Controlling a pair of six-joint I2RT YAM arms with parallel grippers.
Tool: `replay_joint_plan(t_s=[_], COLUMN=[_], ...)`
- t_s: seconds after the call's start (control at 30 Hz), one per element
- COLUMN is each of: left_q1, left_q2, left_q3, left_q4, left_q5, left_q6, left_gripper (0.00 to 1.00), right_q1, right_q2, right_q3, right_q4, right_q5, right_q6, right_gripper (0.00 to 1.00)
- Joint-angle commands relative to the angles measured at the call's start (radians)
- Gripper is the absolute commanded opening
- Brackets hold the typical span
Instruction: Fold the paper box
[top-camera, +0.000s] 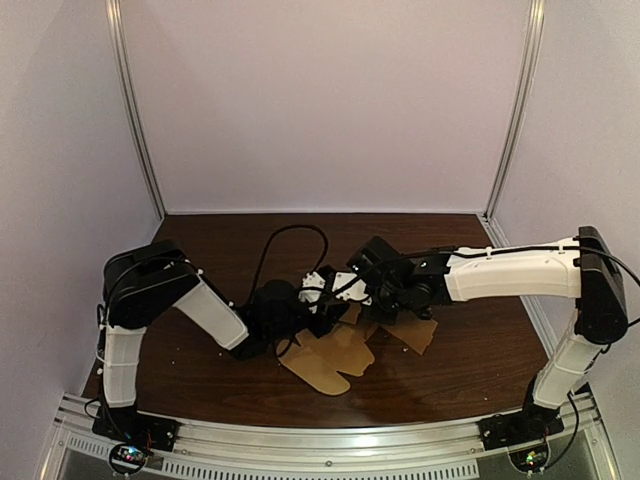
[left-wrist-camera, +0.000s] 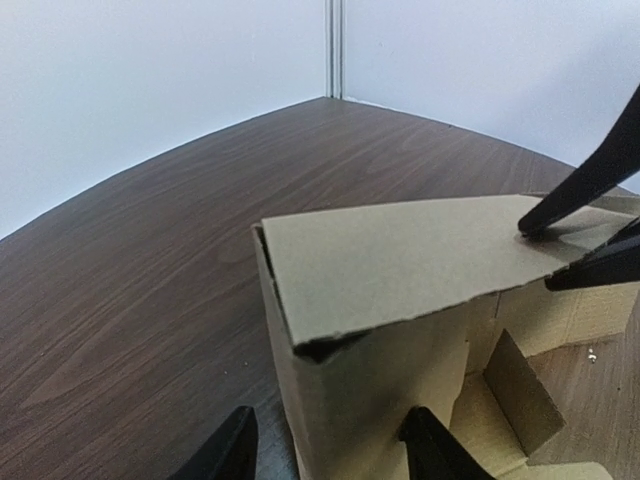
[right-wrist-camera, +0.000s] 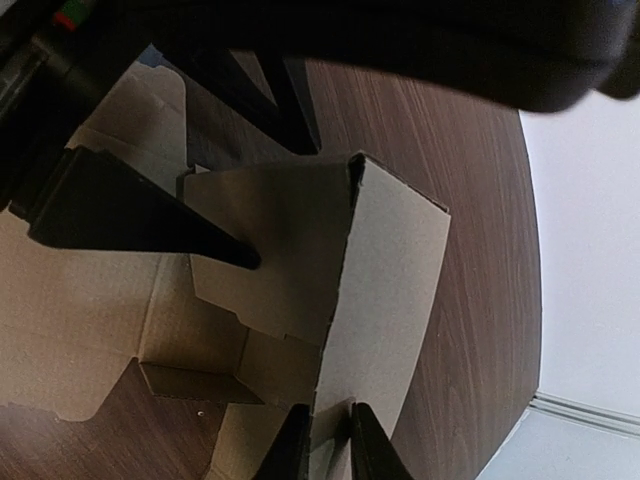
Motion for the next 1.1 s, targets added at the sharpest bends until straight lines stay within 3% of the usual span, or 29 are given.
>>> replay_joint_plan(t_s=[0.0, 0.13, 0.43, 0.77, 1.07], left_q1=[0.005, 0.006, 0.004, 0.010, 0.023], left_q2=[0.026, 0.018, 0.030, 0.058, 0.063], left_q3=[0.007, -0.059, -0.054, -0.024, -0.024], left_q4=[0.021, 0.146, 0.166, 0.163, 0.165], left_q5=[-0.041, -0.101, -0.120, -0.073, -0.044], left_q6=[0.043, 0.035, 0.045, 0.021, -0.002], left_gripper=[0.49, 0.41, 0.28, 0.20, 0.18], right_q1=[0.008, 0.008, -0.008, -0.097, -0.223], right_q2=[-0.009, -0.008, -0.034, -0.056, -0.125], right_q3=[-0.002, -0.001, 0.051, 0.116, 0.228], right_q4=[-0.046, -0.053, -0.136, -0.226, -0.334], right_q5=[-0.126, -0.129, -0.204, -0.354, -0.570], right_q6=[0.013, 0.015, 0.029, 0.070, 0.072], right_gripper=[0.15, 0.15, 0.20, 0.24, 0.33])
